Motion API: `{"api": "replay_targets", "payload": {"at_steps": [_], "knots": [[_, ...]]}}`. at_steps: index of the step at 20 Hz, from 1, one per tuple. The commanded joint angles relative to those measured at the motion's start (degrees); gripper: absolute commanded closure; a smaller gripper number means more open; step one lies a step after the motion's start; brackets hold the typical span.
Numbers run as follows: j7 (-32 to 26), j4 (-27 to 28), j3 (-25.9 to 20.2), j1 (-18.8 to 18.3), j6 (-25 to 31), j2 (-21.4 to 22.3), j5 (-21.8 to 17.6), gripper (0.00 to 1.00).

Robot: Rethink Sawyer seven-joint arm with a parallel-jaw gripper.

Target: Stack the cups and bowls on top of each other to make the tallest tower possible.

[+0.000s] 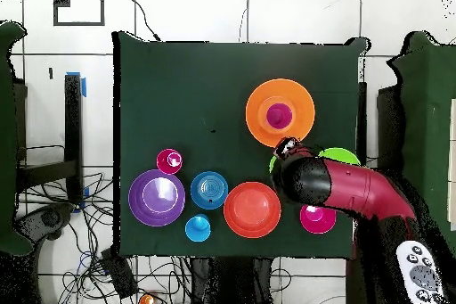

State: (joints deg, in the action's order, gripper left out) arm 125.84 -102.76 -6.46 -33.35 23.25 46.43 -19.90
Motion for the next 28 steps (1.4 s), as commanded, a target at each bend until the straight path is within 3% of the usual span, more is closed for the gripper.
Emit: {"api": "replay_targets", "payload": {"at_steps": [1,13,25,28], "knots": [[0.1,-2.9,-5.2,2.1,-5.0,-7.3,-2.5,0.0],[3.1,-0.1,-3.6,7.0,-4.7,-9.4,0.0,0.0],[2.2,3.1,-0.4,9.2,-6.5,-13.4,-2.3,0.0],[2.1,5.7,2.8,11.3,-5.0,-14.7,-3.8,0.0]]}}
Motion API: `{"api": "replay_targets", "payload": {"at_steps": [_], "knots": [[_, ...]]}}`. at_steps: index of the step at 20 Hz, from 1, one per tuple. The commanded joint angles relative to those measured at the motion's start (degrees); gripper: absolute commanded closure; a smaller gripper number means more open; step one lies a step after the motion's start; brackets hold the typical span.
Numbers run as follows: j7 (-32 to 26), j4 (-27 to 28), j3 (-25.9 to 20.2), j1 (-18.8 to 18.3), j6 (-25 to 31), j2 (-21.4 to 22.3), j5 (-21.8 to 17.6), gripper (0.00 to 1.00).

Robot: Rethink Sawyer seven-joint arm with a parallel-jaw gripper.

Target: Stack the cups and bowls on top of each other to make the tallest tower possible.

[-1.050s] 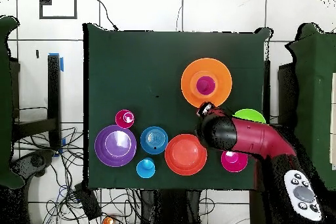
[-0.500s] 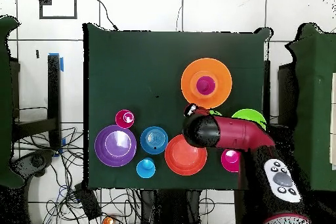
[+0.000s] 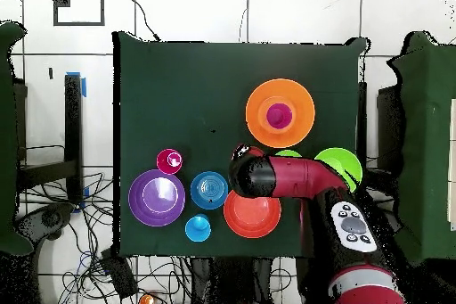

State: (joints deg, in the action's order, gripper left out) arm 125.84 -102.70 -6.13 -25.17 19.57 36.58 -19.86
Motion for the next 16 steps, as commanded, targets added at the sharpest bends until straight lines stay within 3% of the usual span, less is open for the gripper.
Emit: {"api": "replay_targets", "payload": {"at_steps": [1,6,16], "knots": [[2.1,6.2,3.4,3.7,-0.8,-5.0,-4.1,0.0],[0.2,8.2,7.1,4.6,1.9,-4.6,-5.3,0.0],[-0.6,8.7,8.0,4.9,0.9,-4.7,-5.2,0.0]]}}
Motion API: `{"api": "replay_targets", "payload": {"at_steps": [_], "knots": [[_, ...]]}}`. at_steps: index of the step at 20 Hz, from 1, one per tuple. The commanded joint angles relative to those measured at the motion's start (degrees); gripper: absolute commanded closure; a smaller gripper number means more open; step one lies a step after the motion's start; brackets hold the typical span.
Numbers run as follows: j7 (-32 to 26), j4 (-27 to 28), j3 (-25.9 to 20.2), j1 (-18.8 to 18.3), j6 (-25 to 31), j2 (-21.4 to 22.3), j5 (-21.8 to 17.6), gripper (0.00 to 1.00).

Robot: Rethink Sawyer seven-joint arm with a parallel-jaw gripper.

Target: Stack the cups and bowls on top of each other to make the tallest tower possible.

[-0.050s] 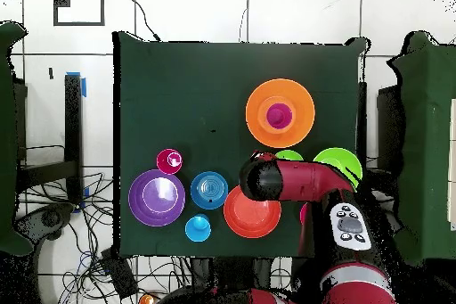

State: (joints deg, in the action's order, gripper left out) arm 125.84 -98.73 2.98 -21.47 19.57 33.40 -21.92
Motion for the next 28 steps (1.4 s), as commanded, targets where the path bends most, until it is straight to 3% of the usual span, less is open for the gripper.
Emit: {"api": "replay_targets", "payload": {"at_steps": [1,5,8,12,21,28], "knots": [[-0.7,4.8,-1.1,1.2,0.8,-1.6,-3.1,0.0],[0.0,4.5,-2.8,-0.2,-4.4,-4.0,-3.2,0.0],[-0.5,5.0,-6.7,-2.8,-10.7,-7.3,-3.8,0.0],[-2.7,3.2,-12.5,-6.8,-13.6,-7.4,-4.4,0.0],[-2.7,1.0,-14.7,-8.2,-9.1,-4.3,-3.2,0.0],[-0.7,2.2,-8.3,-4.4,-5.9,-4.6,-2.8,0.0]]}}
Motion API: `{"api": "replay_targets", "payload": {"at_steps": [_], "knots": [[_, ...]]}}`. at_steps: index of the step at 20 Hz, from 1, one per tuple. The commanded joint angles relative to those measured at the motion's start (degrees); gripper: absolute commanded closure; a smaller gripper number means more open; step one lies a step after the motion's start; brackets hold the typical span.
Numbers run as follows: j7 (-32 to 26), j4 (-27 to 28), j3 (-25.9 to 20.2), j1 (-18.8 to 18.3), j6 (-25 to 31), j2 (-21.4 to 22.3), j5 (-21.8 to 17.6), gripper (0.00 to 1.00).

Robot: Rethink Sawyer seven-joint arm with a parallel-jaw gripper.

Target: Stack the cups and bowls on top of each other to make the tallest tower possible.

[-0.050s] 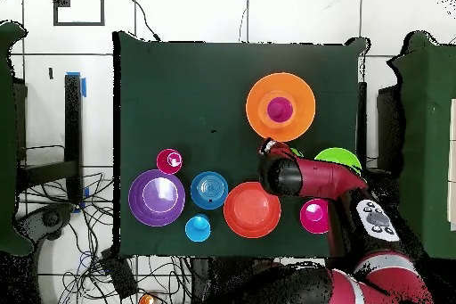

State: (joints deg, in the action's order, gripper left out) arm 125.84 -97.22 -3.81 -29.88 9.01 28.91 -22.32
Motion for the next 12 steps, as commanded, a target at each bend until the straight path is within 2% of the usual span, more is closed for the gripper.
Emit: {"api": "replay_targets", "payload": {"at_steps": [1,12], "knots": [[-0.4,1.0,-0.5,4.6,4.8,-0.4,-2.5,0.0],[0.0,1.4,0.7,6.5,5.9,-0.1,-0.7,0.0]]}}
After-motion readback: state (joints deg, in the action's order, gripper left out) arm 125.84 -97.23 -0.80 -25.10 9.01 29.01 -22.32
